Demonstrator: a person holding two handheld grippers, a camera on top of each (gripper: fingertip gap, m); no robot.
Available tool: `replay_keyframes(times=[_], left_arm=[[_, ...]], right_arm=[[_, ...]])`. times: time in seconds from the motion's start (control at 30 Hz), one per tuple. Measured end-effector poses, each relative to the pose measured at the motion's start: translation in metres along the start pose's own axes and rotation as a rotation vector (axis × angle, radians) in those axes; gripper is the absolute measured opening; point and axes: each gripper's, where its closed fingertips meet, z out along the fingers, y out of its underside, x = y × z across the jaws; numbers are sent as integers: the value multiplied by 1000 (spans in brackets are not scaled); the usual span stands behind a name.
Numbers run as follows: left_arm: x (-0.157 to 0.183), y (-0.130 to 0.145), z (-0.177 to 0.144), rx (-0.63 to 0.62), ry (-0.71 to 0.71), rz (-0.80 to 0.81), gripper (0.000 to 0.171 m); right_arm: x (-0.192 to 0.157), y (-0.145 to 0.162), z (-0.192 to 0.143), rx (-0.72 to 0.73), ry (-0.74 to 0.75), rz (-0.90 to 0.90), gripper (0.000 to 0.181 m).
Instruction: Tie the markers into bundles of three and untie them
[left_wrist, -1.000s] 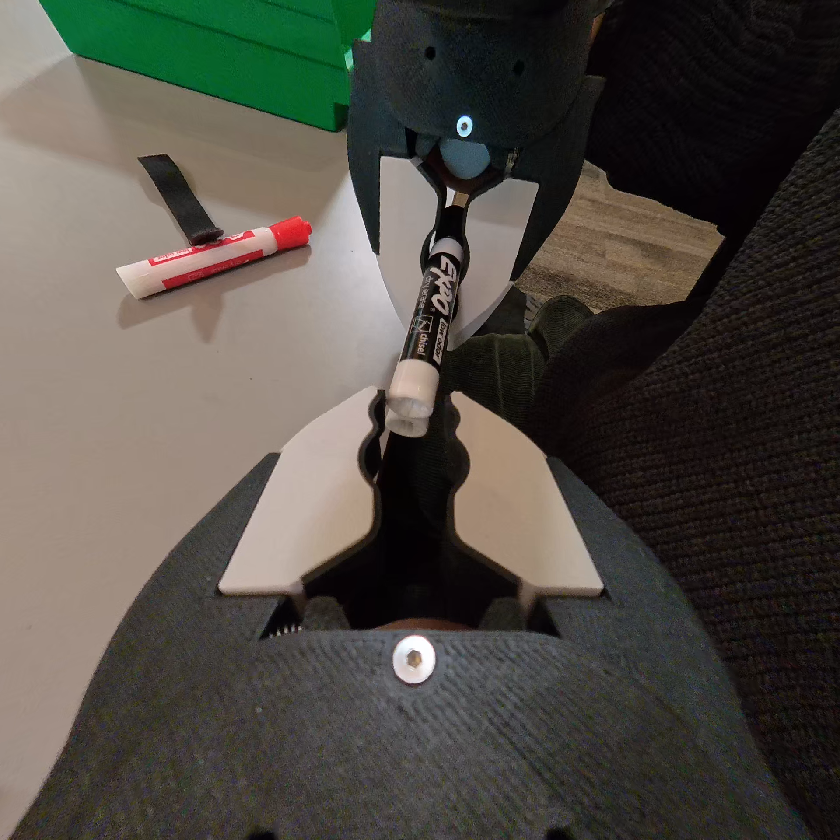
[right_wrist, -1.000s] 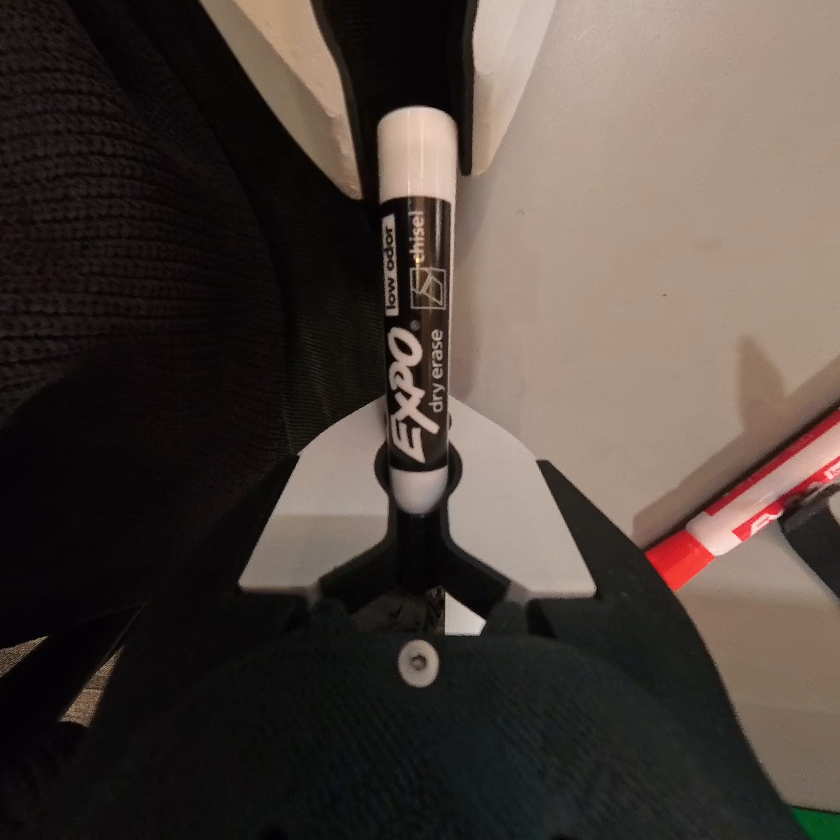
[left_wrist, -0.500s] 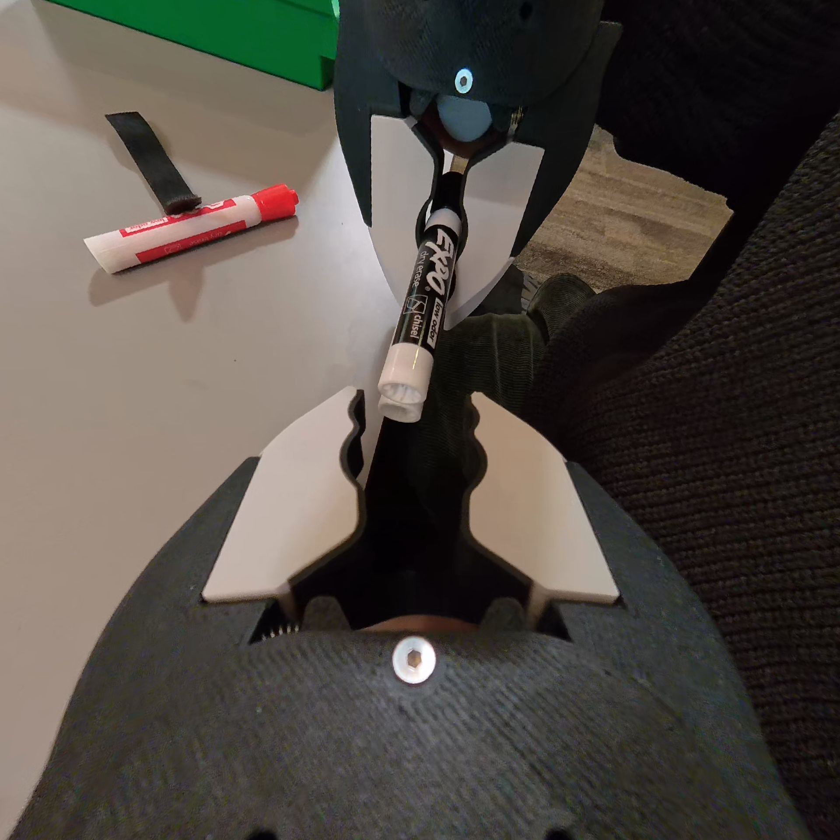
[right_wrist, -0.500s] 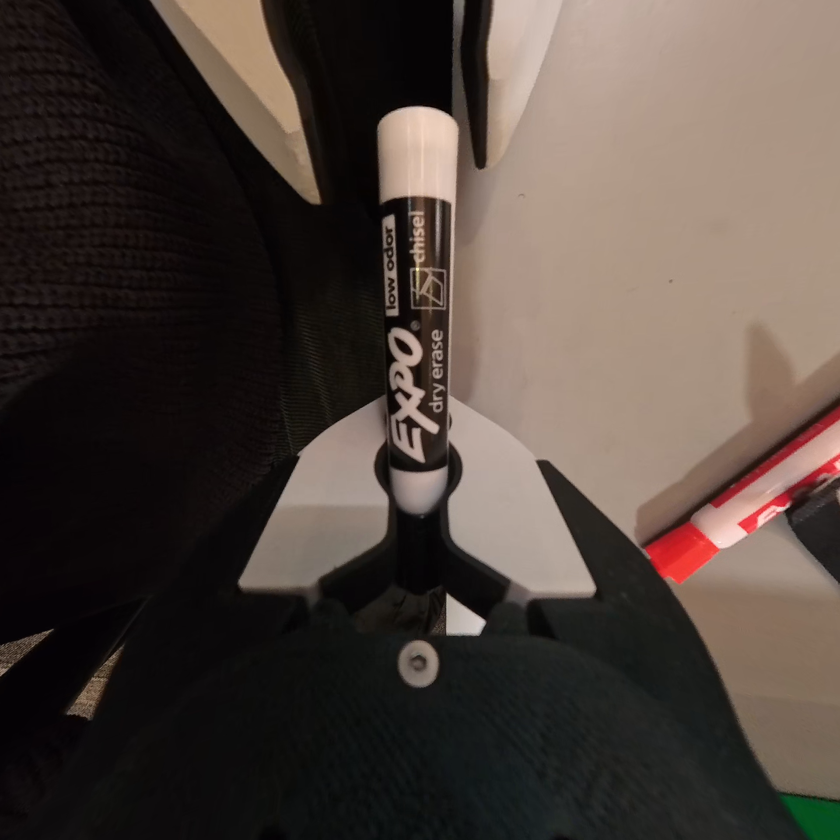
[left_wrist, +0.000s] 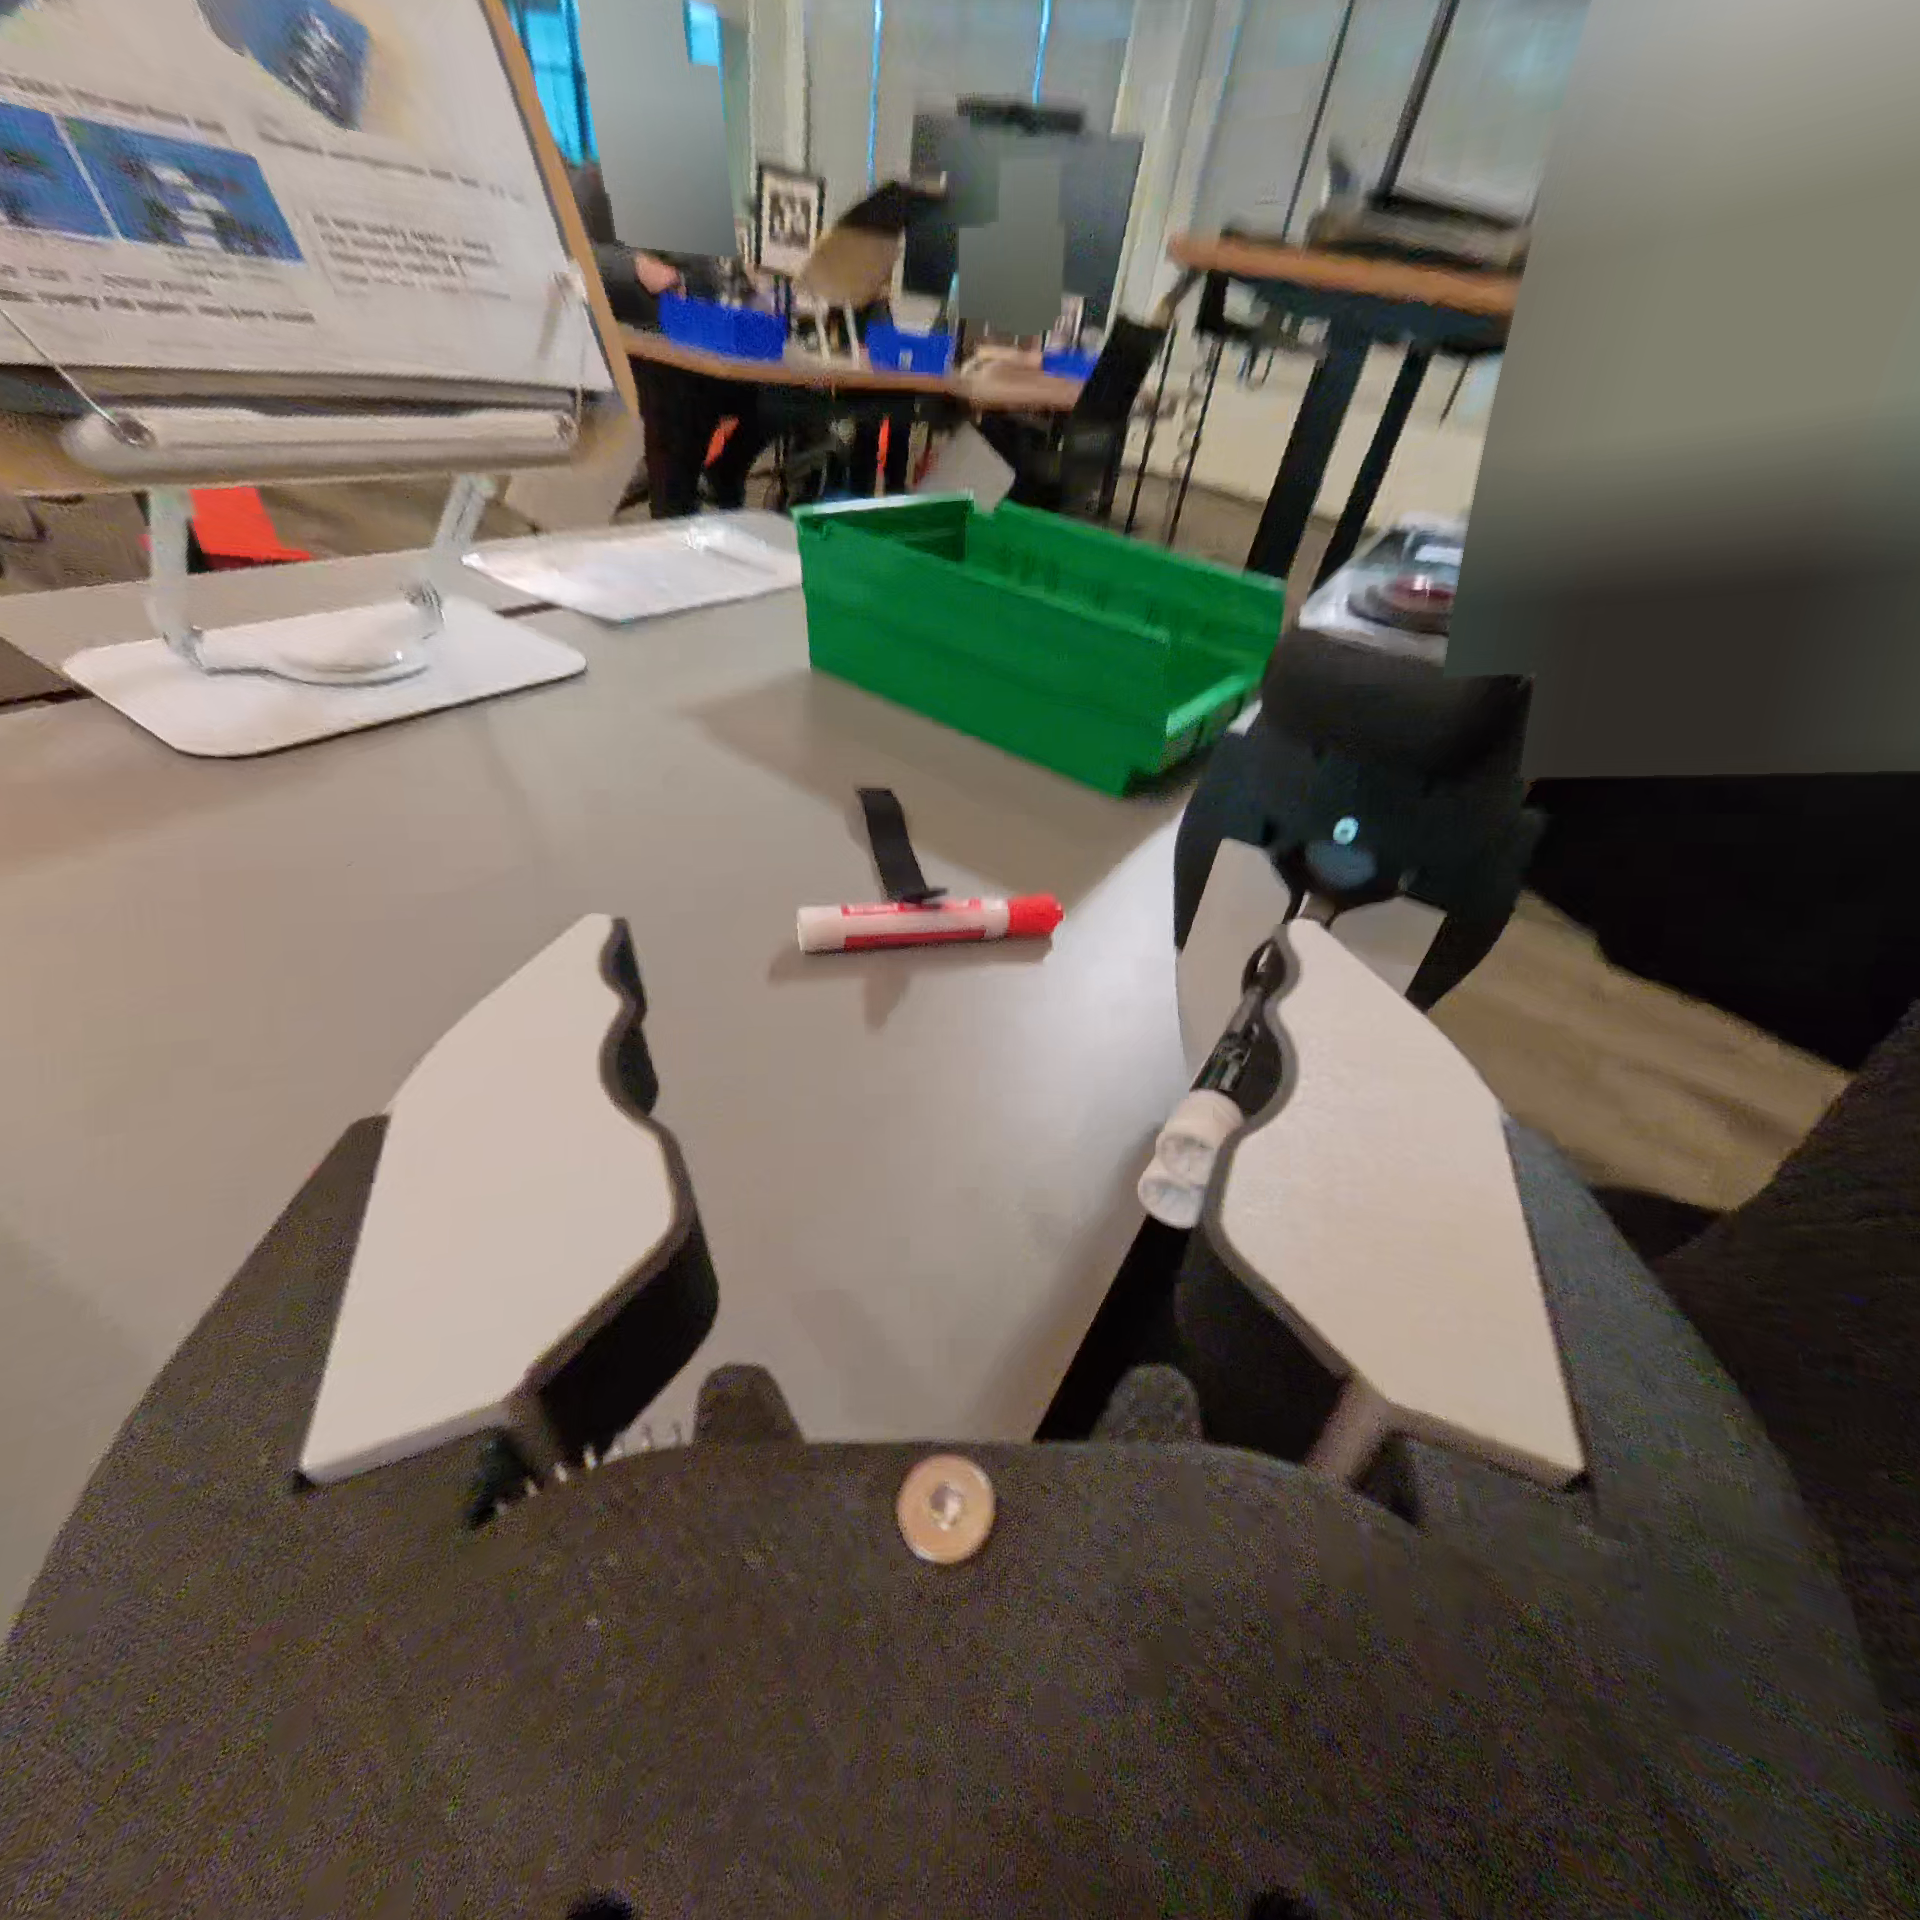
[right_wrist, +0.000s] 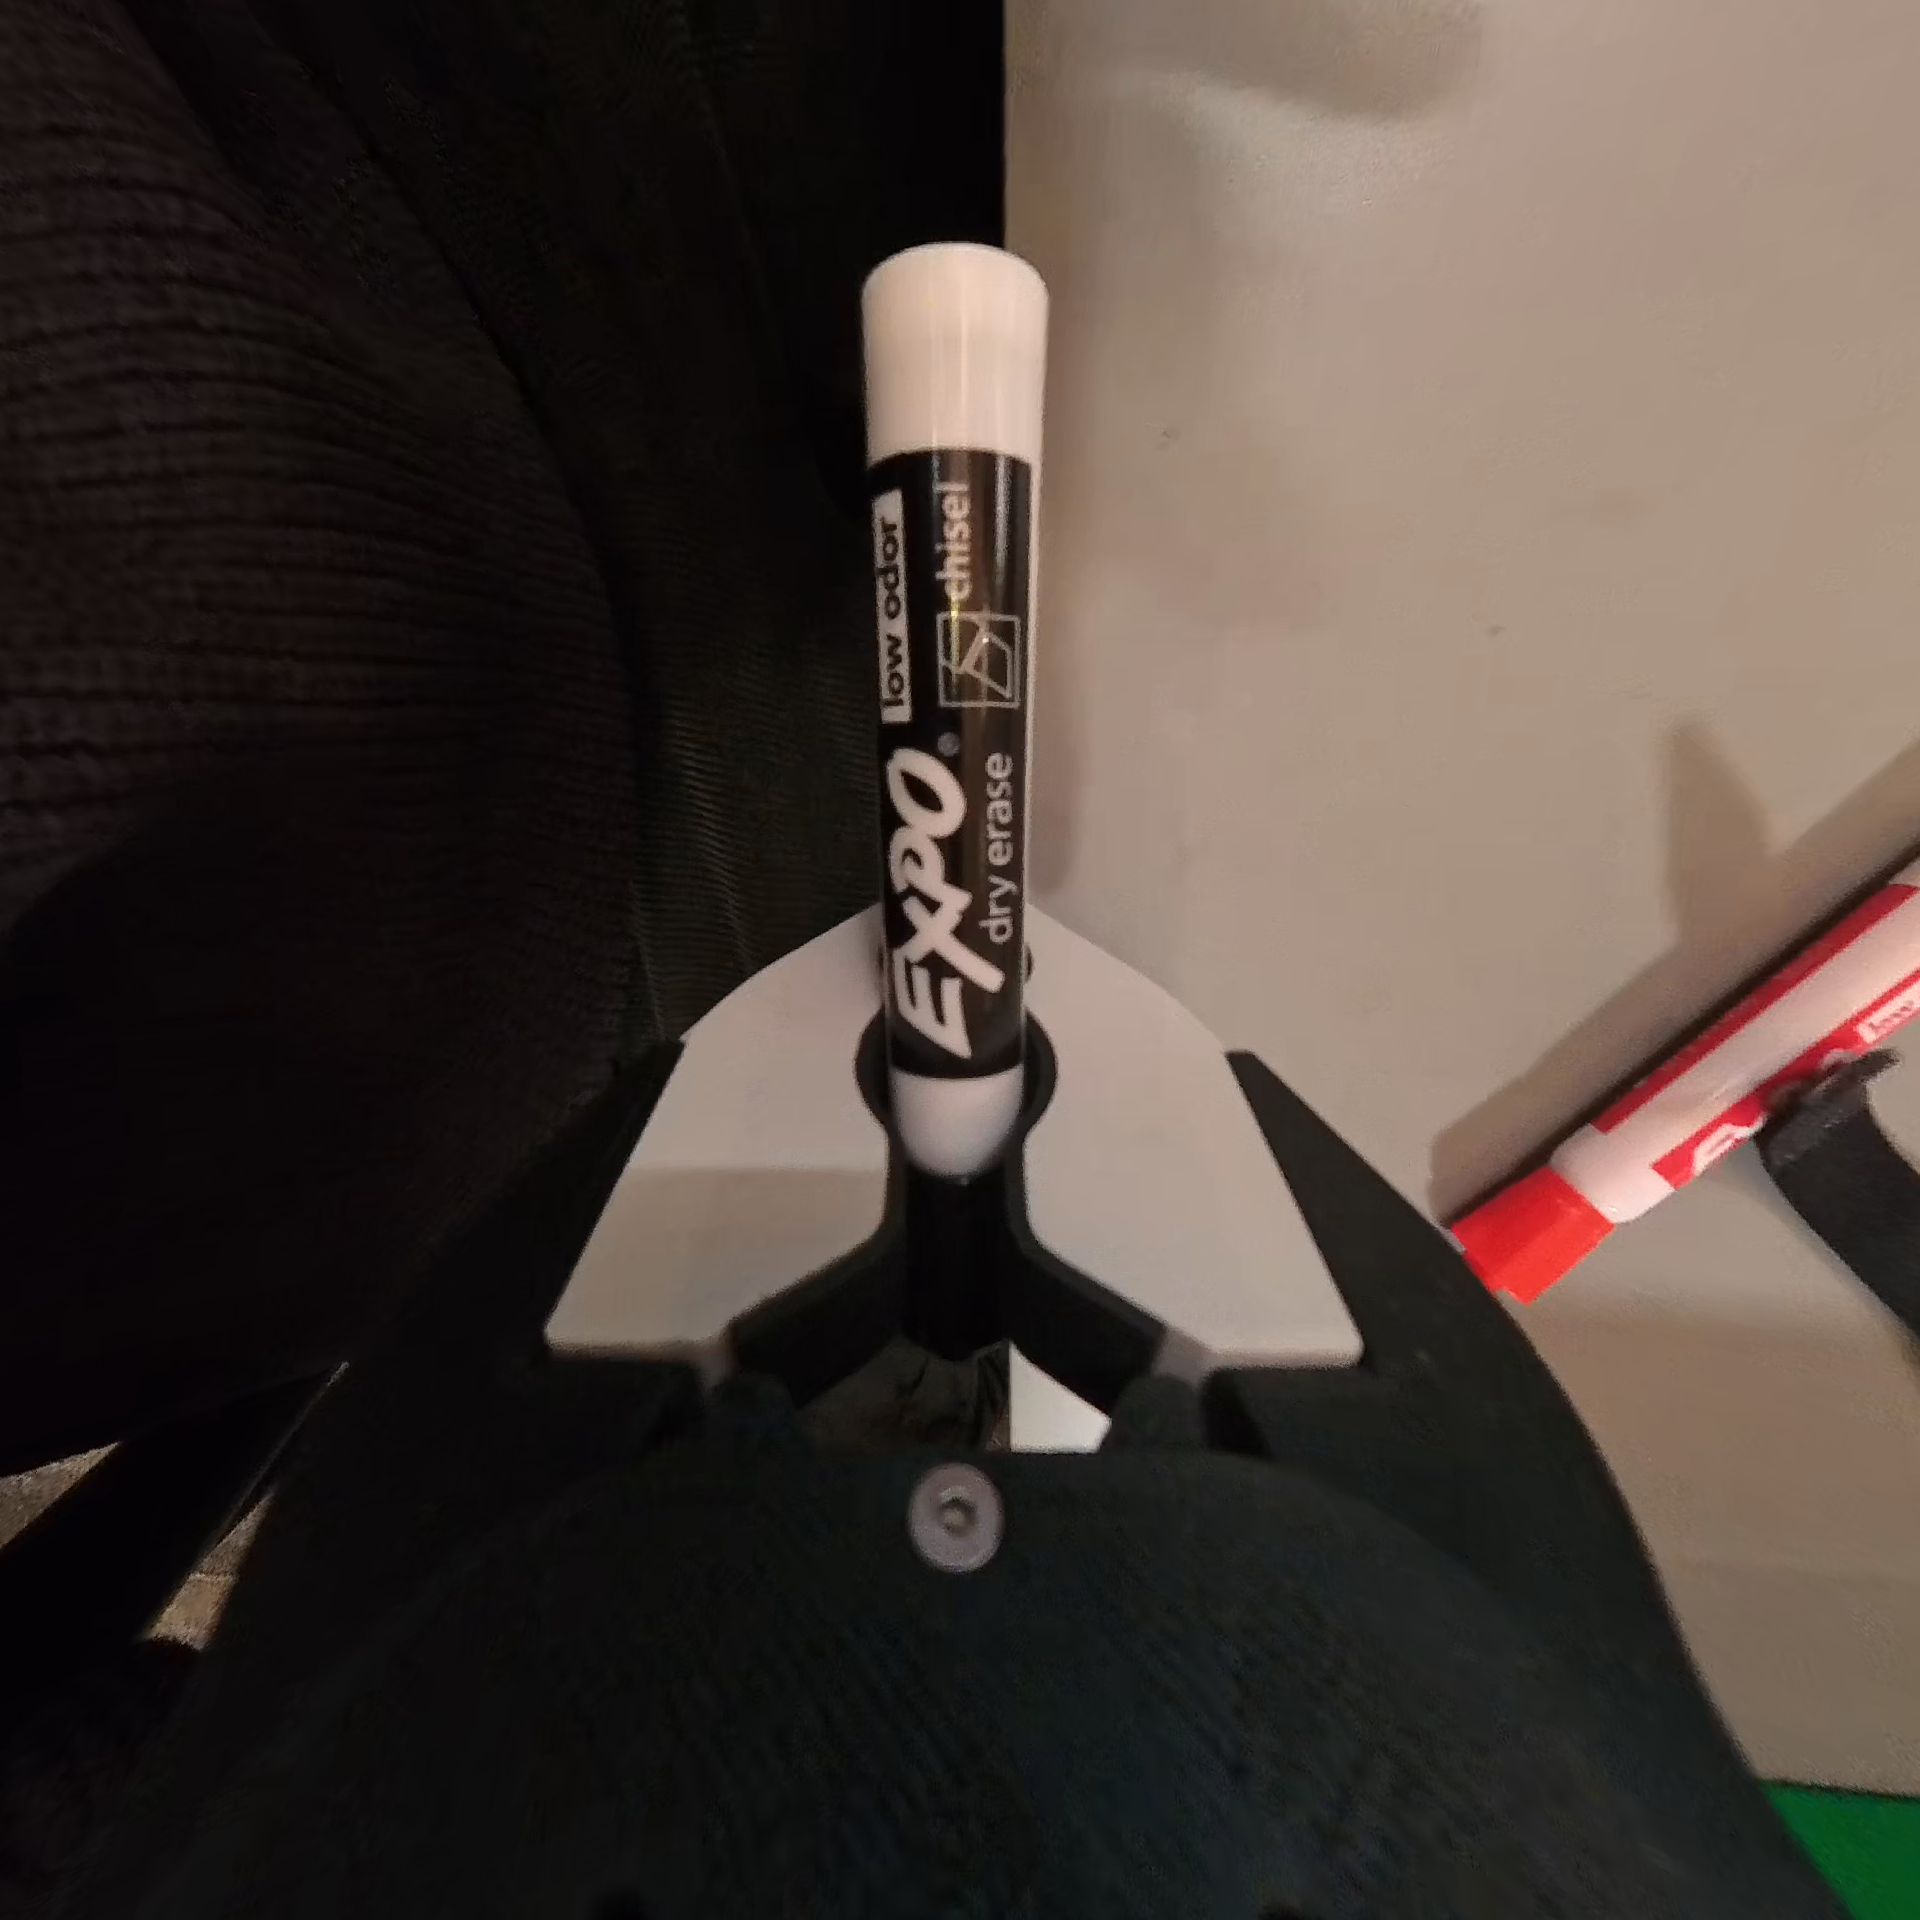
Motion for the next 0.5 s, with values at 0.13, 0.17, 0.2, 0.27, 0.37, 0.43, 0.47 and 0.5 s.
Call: replay_keyframes(times=[0.13,0.17,0.2,0.27,0.37,0.43,0.47,0.5], left_arm=[[-5,7,0,-37,21,-79,107],[-2,11,2,-62,33,-71,105],[4,15,5,-84,54,-68,104],[15,24,11,-135,109,-122,100],[30,42,22,-275,249,-241,98],[44,54,22,-438,406,-320,98],[50,61,19,-548,478,-348,99],[54,66,15,-651,533,-355,99]], right_arm=[[5,-2,-1,8,35,-7,15],[5,-3,-2,12,40,-10,15],[5,-3,-2,14,44,-12,15],[6,-3,-3,7,48,-17,15],[13,-1,-8,-26,68,-37,15],[16,-3,-13,-51,70,-97,15],[19,-4,-15,-74,83,-139,15],[23,-5,-17,-95,100,-175,15]])
